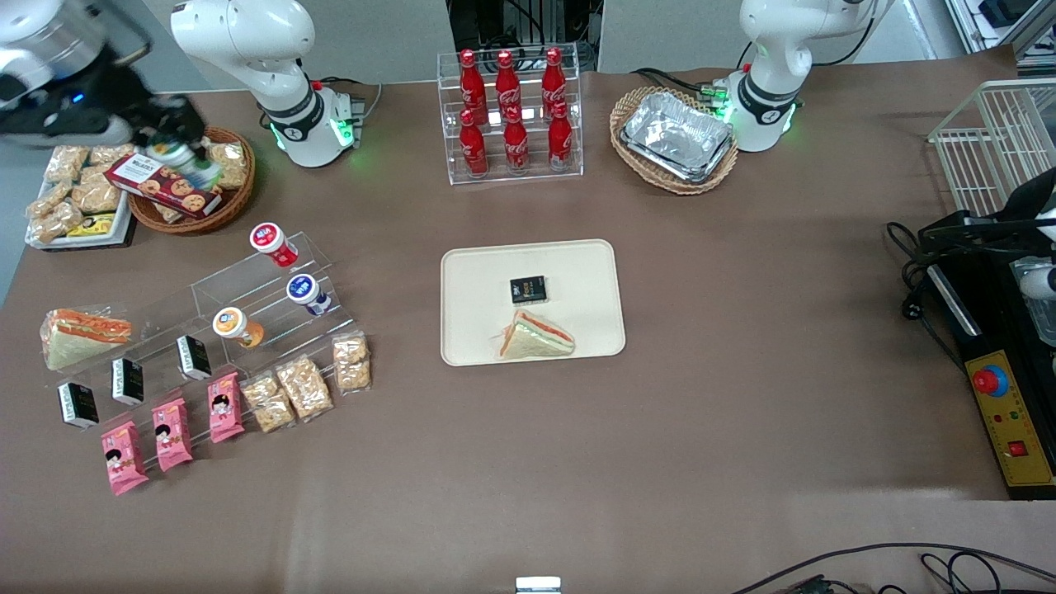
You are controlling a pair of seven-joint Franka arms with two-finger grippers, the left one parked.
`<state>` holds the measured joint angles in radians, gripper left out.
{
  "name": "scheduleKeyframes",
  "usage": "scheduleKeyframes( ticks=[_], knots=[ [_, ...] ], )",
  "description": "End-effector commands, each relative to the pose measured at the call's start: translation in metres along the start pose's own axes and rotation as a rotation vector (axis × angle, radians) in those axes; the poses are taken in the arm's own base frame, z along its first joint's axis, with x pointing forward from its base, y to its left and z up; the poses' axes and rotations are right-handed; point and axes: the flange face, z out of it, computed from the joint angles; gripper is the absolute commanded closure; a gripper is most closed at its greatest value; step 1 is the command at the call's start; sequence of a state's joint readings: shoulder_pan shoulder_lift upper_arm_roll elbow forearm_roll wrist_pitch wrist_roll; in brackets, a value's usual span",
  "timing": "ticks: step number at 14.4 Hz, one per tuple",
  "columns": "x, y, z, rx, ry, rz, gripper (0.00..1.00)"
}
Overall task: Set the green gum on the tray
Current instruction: 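Lift the green-lidded bottle and carry it toward the cream tray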
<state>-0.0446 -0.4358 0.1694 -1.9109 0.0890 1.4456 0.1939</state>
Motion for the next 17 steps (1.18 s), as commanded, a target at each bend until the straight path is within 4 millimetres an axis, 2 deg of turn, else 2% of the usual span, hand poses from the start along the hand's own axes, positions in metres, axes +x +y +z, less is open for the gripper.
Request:
scheduleKeyframes(
  ticks=[1, 2, 4, 7, 10, 14, 17],
  knots=[
    [-0.016, -0.075, -0.001, 0.055, -0.042, 0.090, 1.00],
    [-0.016, -0.094, 0.005, 0.059, -0.039, 0.094, 1.00],
    [-0.023, -0.147, 0.021, 0.044, -0.024, 0.086, 1.00],
    [-0.034, -0.223, 0.060, 0.041, -0.004, 0.166, 1.00],
    [-0.029, -0.257, 0.110, 0.054, -0.023, 0.158, 1.00],
    [-0.053, -0.291, 0.206, 0.067, 0.007, 0.186, 1.00],
    [-0.056, -0.287, 0.276, 0.082, -0.018, 0.185, 1.00]
  ],
)
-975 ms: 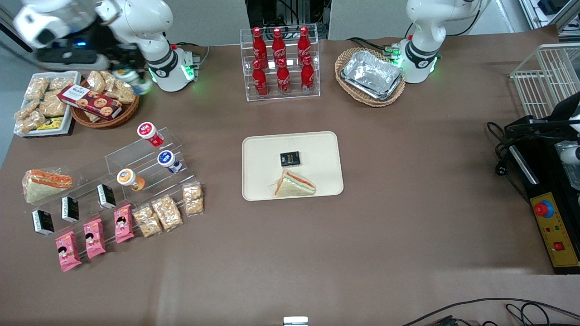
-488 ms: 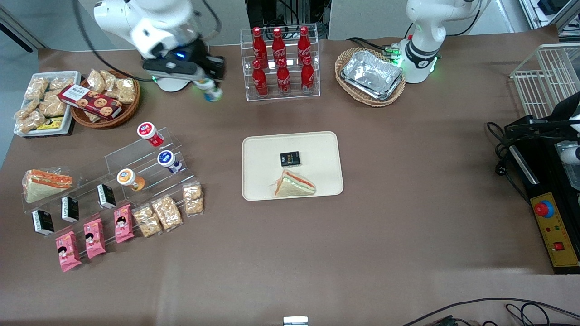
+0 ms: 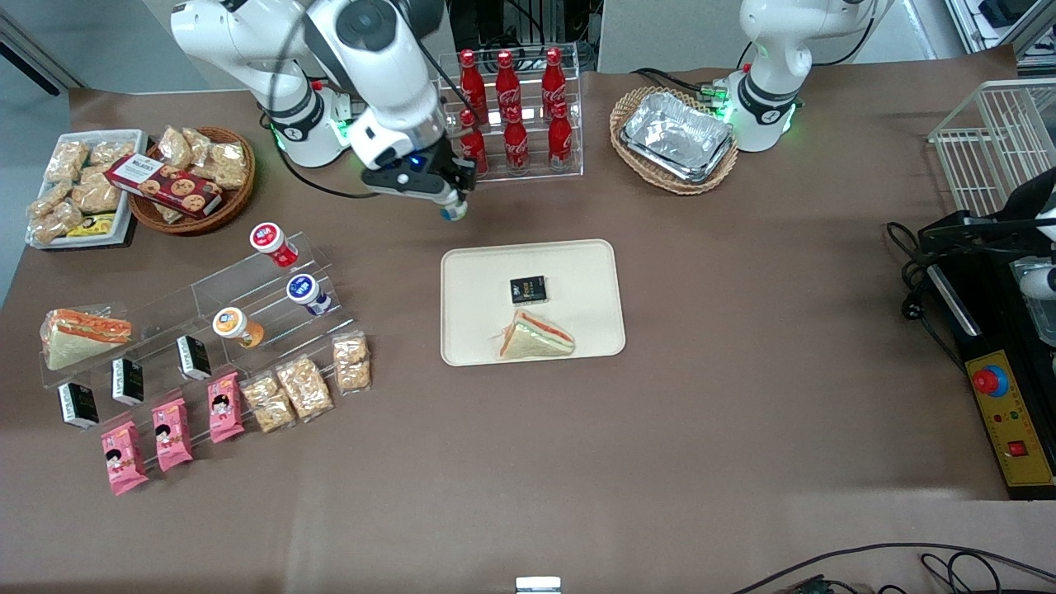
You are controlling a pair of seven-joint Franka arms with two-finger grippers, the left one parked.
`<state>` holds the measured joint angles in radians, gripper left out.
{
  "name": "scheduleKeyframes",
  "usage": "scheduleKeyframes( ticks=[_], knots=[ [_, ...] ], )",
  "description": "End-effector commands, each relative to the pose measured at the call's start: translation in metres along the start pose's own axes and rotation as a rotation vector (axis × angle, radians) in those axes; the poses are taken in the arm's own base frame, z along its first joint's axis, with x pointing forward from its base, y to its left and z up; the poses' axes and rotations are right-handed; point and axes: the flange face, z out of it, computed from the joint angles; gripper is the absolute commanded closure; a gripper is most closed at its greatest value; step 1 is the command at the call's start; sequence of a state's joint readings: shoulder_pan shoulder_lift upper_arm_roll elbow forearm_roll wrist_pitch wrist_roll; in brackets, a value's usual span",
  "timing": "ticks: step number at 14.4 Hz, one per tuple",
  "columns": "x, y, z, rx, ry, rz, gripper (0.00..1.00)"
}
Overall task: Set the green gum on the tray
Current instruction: 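Lift the green-lidded bottle and carry it toward the cream tray, then lower the bottle onto the tray beside the black packet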
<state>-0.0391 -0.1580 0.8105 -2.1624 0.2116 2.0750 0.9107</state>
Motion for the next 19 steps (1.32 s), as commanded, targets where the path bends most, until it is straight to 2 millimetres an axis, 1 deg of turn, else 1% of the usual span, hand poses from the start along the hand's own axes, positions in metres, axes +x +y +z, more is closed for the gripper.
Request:
scheduleKeyframes(
  ticks=[1, 2, 4, 6, 8, 13, 15, 17, 19],
  knots=[
    [-0.003, 0.011, 0.076, 0.031, -0.018, 0.010, 1.00],
    [-0.002, 0.015, 0.094, 0.044, -0.017, 0.010, 1.00],
    [0.002, 0.016, 0.125, 0.056, -0.025, -0.009, 1.00],
    [0.004, 0.014, 0.144, 0.037, -0.007, -0.002, 1.00],
    [0.000, 0.011, 0.165, 0.010, 0.016, -0.005, 1.00],
    [-0.004, 0.007, 0.197, 0.008, 0.043, -0.019, 1.00],
    [-0.005, 0.005, 0.203, 0.004, 0.064, -0.022, 1.00],
    [0.001, 0.005, 0.213, -0.004, 0.077, -0.031, 1.00],
    [-0.001, 0.006, 0.219, -0.011, 0.096, -0.041, 1.00]
  ],
)
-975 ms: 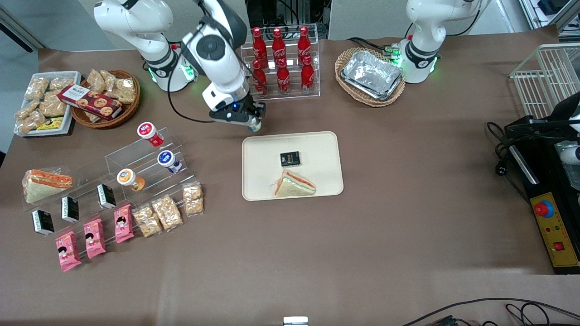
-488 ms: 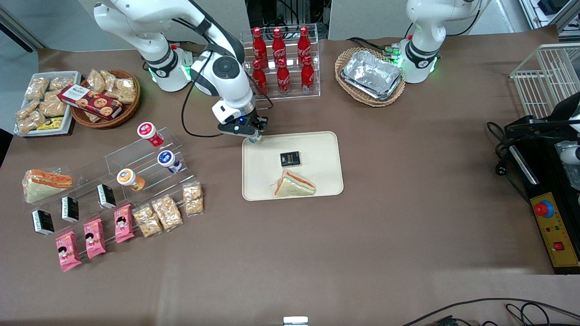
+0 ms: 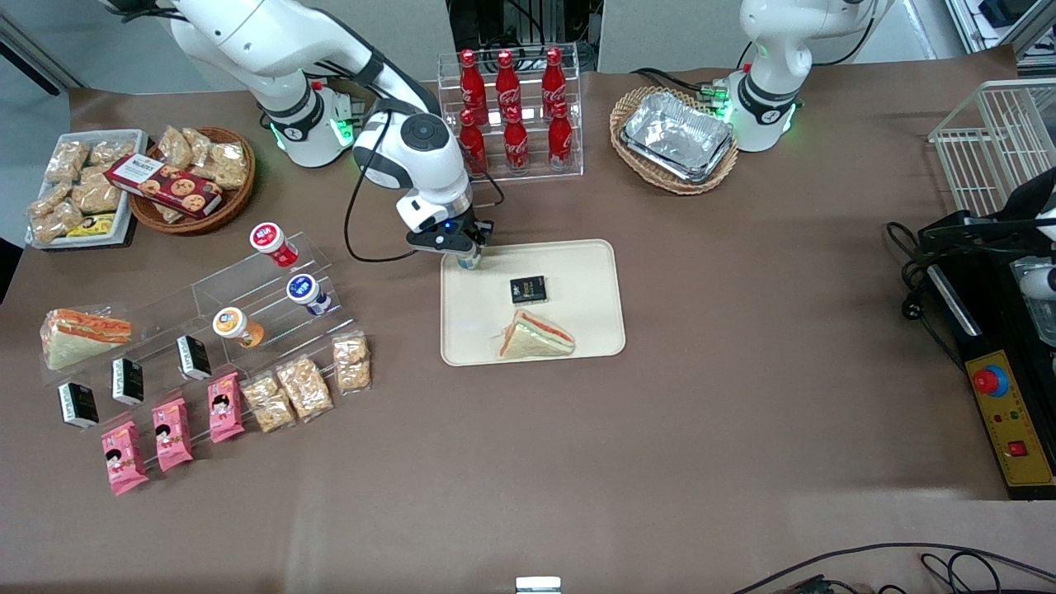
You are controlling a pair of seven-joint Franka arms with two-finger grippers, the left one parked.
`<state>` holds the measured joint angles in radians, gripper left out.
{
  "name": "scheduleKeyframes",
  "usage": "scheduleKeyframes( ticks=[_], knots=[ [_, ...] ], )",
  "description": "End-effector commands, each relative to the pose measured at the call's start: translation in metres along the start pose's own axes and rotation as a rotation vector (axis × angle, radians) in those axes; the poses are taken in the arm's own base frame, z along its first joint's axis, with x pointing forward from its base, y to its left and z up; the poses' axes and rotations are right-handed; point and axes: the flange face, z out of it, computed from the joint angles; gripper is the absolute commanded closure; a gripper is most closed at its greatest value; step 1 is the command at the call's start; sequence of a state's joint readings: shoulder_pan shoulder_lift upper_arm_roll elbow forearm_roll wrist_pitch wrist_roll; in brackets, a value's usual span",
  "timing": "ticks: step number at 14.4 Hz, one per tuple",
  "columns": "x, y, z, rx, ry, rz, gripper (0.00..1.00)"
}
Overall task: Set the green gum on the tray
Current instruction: 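Lower the bottle onto the tray beside the black packet, then open the right gripper and release the bottle upright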
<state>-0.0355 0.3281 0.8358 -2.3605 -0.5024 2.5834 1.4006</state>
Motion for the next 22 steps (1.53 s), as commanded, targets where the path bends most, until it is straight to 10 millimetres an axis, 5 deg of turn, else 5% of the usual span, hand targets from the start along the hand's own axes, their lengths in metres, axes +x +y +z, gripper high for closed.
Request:
scheduleKeyframes(
  ticks=[1, 9, 10, 12, 13, 22],
  knots=[
    [0.006, -0.010, 0.010, 0.023, 0.027, 0.002, 1.00],
    [0.008, -0.005, 0.022, 0.008, 0.049, -0.018, 1.00],
    [0.010, -0.007, 0.021, 0.011, 0.050, -0.016, 0.88],
    [0.012, -0.005, 0.021, 0.007, 0.052, -0.014, 0.37],
    [0.012, -0.005, 0.021, 0.007, 0.052, -0.014, 0.00],
    [0.066, -0.007, -0.028, -0.088, 0.142, -0.039, 0.00]
  ],
)
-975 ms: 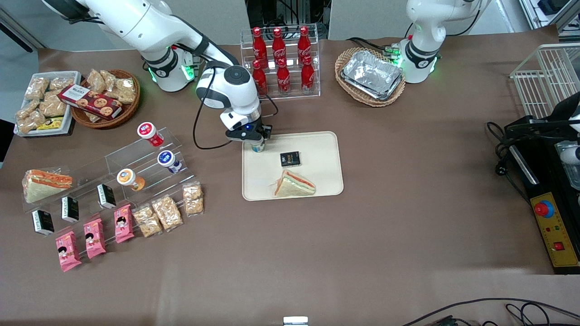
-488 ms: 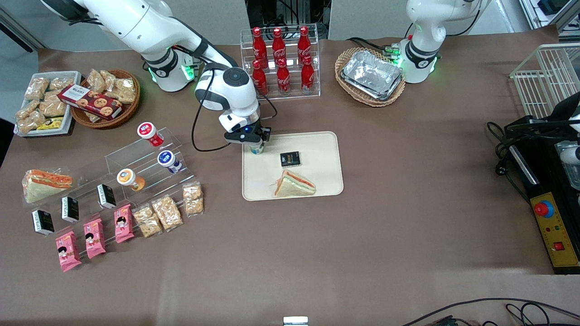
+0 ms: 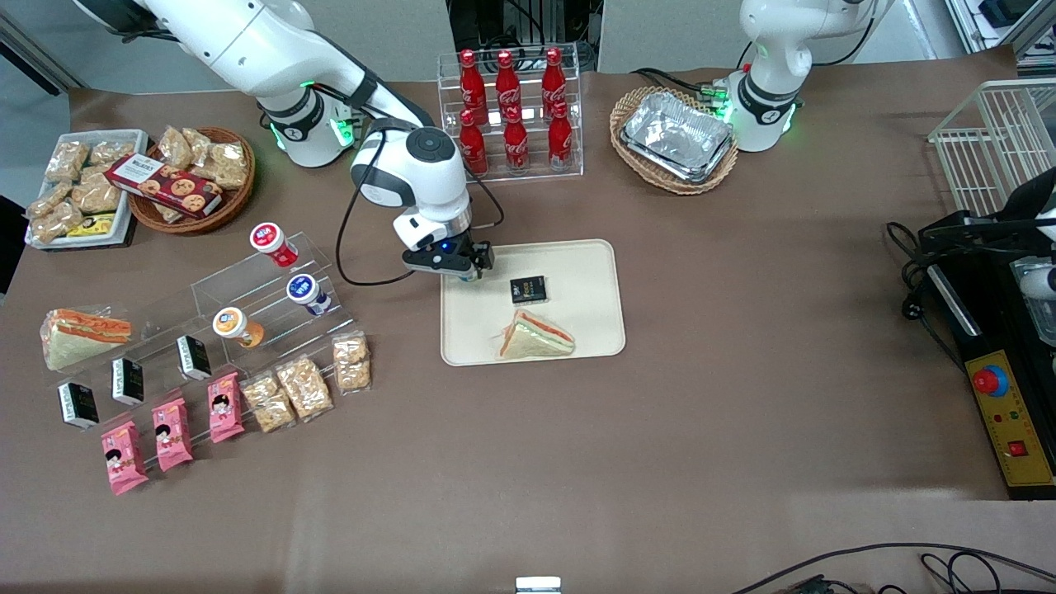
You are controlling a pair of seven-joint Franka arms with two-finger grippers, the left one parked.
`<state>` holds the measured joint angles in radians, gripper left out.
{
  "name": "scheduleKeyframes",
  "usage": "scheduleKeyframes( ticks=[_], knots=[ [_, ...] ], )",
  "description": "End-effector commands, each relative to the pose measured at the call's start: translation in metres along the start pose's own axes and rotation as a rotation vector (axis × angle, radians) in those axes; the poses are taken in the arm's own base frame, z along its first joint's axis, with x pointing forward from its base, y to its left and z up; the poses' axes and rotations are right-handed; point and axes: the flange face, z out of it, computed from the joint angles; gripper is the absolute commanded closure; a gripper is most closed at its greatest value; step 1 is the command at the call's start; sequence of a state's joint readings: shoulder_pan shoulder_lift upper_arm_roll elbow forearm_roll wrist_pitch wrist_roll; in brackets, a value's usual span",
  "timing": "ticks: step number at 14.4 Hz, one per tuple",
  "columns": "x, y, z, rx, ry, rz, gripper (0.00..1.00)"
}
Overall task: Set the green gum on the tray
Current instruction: 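Open the right gripper and release the bottle upright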
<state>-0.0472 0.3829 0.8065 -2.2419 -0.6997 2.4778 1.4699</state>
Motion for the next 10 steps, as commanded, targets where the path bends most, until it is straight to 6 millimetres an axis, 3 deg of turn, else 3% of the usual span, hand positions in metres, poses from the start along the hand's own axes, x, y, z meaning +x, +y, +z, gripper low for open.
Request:
scheduleKeyframes(
  ticks=[1, 3, 5, 7, 10],
  knots=[
    [0.031, 0.002, -0.028, -0.032, 0.018, -0.028, 0.00],
    [0.062, 0.014, -0.053, -0.050, -0.047, -0.044, 0.00],
    [0.100, 0.027, -0.094, -0.045, -0.131, -0.057, 0.00],
    [0.147, 0.058, -0.130, -0.017, -0.205, -0.060, 0.00],
    [0.197, 0.096, -0.183, -0.008, -0.254, -0.050, 0.00]
  ],
)
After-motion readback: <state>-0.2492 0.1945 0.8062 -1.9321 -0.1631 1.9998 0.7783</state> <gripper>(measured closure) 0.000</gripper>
